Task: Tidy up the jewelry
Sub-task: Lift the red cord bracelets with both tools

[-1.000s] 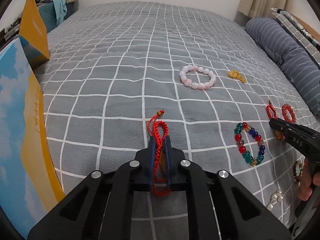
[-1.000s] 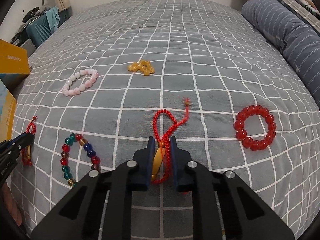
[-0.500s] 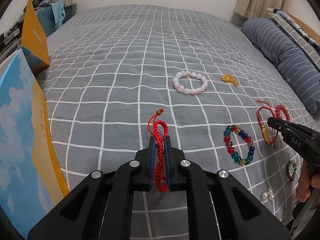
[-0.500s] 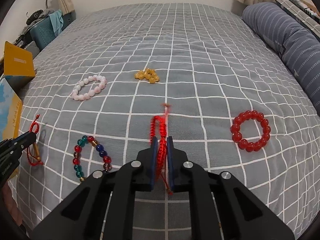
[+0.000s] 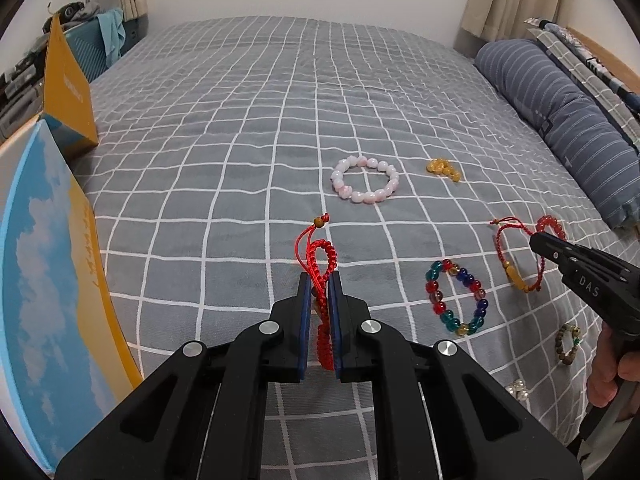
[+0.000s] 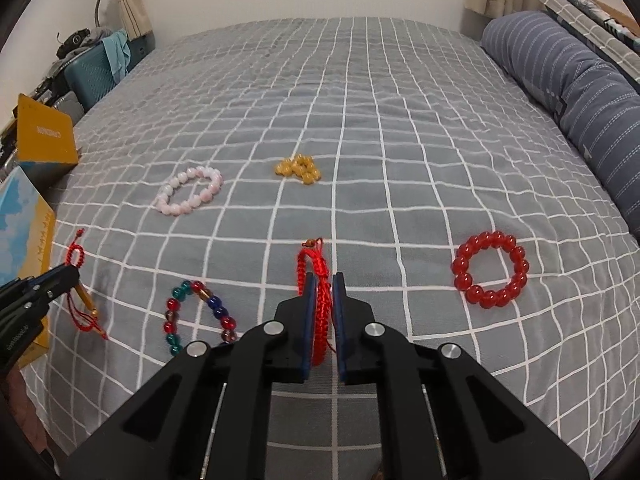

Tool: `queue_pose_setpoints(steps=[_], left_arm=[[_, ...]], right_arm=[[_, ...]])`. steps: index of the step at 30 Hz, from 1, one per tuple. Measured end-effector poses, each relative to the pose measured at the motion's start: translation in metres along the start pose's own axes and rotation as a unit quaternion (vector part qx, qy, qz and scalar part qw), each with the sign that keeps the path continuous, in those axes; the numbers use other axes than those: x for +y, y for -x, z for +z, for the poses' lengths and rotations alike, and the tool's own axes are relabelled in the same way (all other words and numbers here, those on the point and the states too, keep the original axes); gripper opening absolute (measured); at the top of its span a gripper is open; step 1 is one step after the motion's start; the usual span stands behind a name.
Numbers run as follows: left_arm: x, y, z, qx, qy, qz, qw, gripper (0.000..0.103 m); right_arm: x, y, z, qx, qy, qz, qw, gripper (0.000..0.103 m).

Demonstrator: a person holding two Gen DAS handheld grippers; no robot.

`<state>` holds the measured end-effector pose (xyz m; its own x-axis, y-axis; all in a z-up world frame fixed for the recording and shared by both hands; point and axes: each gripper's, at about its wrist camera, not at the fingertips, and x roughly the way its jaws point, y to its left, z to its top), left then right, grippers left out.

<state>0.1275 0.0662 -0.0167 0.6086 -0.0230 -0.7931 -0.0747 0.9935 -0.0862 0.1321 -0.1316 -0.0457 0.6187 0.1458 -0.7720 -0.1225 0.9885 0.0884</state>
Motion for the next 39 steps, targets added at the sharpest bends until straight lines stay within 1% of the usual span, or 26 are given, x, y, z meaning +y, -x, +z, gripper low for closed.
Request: queue_pose_setpoints(steps=[12, 18, 28, 31, 33, 35, 39], left_arm=[[-0.005, 0.017, 0.010, -0.007, -0.004, -0.002, 1.0000, 0.008], [-0.003, 0.034, 0.020, -0.016, -0.004, -0.004, 0.9999, 0.008], [0.010, 0.067, 0.034, -0.038, 0.000, 0.010, 0.9992, 0.009], [0.016, 0.074, 0.035, -0.040, 0.004, 0.011, 0.9991, 0.009], [0.018, 0.076, 0.036, -0.040, 0.004, 0.013, 0.9991, 0.009], [0.021, 0.077, 0.035, -0.039, 0.005, 0.012, 0.9991, 0.009], [0.021, 0.073, 0.032, -0.035, 0.007, 0.009, 0.9993, 0.009]], right_arm=[[0.012, 0.037, 0.012, -0.030, 0.009, 0.006, 1.000, 0.008], [0.022, 0.055, 0.021, -0.045, 0.020, 0.008, 0.999, 0.008], [0.042, 0.070, 0.036, -0.059, 0.033, 0.021, 0.998, 0.008], [0.042, 0.067, 0.037, -0.055, 0.035, 0.020, 0.998, 0.008], [0.037, 0.059, 0.035, -0.049, 0.032, 0.011, 0.998, 0.017], [0.029, 0.046, 0.030, -0.034, 0.028, 0.004, 0.999, 0.035], [0.011, 0.013, 0.017, 0.004, 0.017, -0.003, 1.000, 0.037]])
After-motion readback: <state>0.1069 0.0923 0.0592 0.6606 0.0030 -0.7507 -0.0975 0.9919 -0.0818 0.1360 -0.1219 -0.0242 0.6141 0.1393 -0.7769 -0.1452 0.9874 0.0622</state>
